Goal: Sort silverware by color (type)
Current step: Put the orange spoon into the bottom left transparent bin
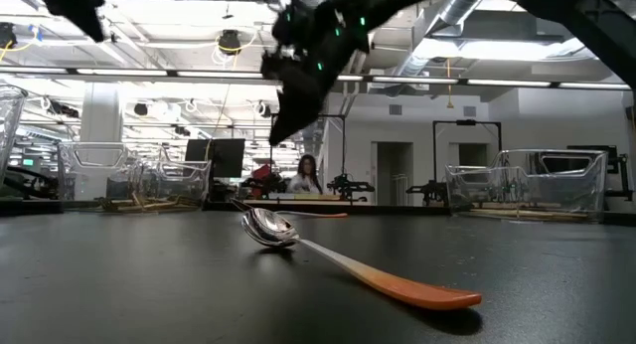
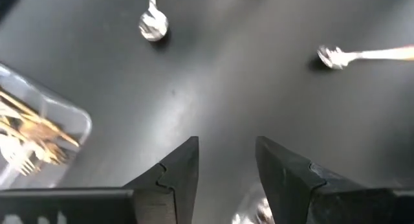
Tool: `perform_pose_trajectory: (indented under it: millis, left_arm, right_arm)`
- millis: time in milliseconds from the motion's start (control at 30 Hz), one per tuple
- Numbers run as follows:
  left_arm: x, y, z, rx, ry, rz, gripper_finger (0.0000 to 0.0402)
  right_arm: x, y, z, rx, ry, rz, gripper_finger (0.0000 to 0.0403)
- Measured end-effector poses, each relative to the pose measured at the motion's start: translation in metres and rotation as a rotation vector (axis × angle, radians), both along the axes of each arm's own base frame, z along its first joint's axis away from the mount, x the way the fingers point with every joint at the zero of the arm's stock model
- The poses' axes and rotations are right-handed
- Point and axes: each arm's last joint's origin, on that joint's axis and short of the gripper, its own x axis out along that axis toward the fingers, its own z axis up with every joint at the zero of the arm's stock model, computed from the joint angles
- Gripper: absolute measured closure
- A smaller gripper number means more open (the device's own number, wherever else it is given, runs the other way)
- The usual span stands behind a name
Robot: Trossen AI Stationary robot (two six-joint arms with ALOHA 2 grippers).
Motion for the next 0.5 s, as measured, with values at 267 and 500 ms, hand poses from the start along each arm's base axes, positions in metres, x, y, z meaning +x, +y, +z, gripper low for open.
perform_pose_trajectory:
  millis: [267, 500]
  left_arm:
    - [0.026, 0.036, 0.005, 0.071, -0.091, 0.106, 0.0262]
    - [0.036, 0.076, 0.007, 0.087, -0.103, 0.249, 0.0262]
  right_arm:
    - [-0.005, -0.019, -0.039, -0.005, 0.011, 0.141, 0.0257]
    - [-0.003, -0.022, -0.072, -0.009, 0.101, 0.206, 0.0257]
